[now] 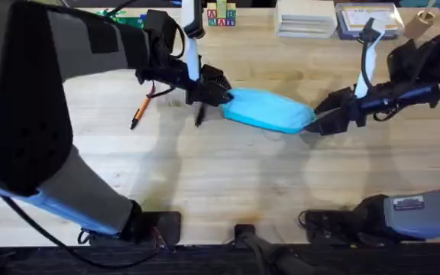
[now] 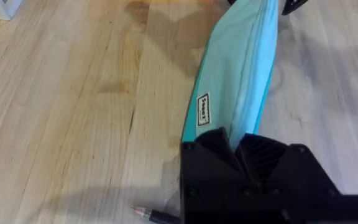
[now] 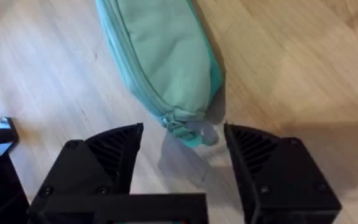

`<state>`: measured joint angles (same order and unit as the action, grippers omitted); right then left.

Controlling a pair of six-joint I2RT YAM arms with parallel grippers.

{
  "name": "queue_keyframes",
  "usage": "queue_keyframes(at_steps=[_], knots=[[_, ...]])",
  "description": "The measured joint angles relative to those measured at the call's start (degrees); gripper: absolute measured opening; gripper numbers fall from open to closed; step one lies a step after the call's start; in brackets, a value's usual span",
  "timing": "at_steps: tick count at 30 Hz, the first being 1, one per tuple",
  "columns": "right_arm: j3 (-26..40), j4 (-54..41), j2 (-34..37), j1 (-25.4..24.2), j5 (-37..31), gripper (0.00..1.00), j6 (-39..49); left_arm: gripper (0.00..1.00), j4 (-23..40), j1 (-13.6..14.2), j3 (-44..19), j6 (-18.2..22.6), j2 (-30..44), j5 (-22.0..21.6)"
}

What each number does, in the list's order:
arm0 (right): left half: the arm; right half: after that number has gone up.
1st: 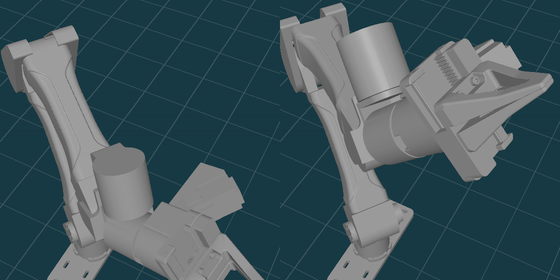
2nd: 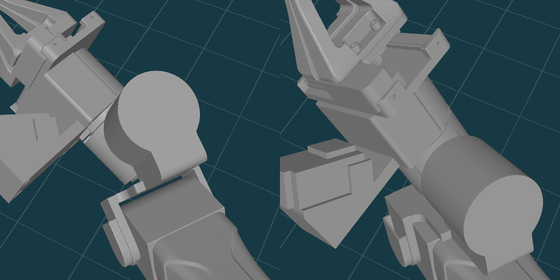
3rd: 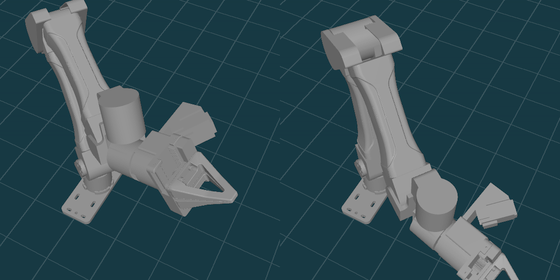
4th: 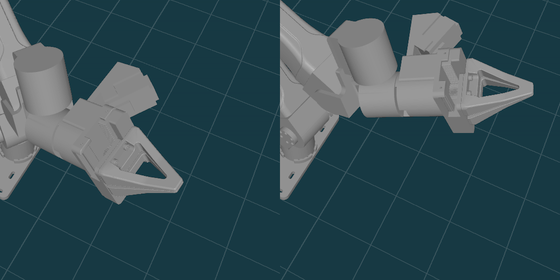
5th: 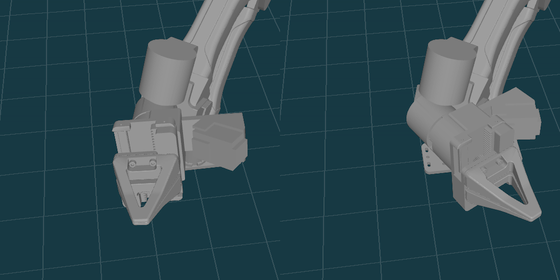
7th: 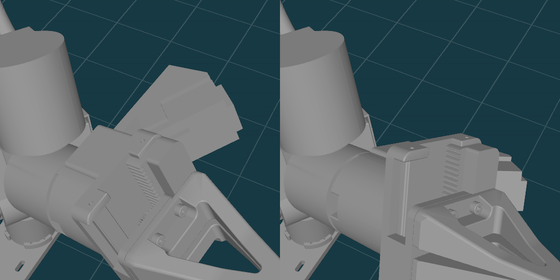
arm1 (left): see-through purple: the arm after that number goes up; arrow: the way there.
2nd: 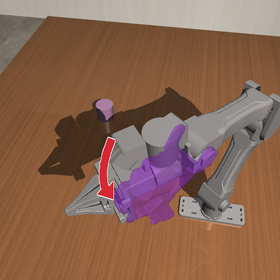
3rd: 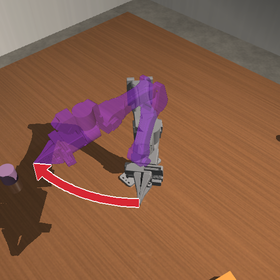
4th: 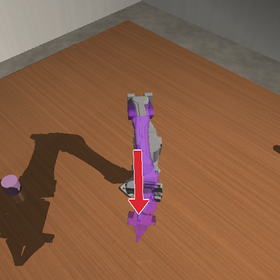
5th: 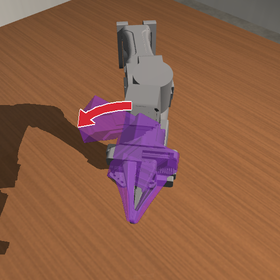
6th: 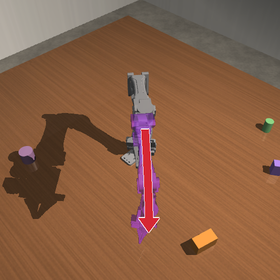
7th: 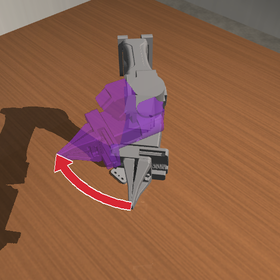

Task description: Unzip the bag, pick up the pens from the table one at a time and place them inside, then zip the bag closed.

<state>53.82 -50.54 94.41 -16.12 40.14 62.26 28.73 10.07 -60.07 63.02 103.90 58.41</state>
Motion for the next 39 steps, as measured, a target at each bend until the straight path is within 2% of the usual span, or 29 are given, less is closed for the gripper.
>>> queue_keyframes(at_steps=[12,29,39], knots=[[0.0,0.3,0.0,-2.6,0.0,0.678,0.2,0.042,0.0,0.0,0.0,0.0,0.0,0.0],[0.0,0.3,0.0,-1.9,0.2,0.631,0.2,0.042,0.0,0.0,0.0,0.0,0.0,0.0],[0.0,0.2,0.0,-1.6,0.2,0.569,0.4,0.042,0.0,0.0,0.0,0.0,0.0,0.0]])
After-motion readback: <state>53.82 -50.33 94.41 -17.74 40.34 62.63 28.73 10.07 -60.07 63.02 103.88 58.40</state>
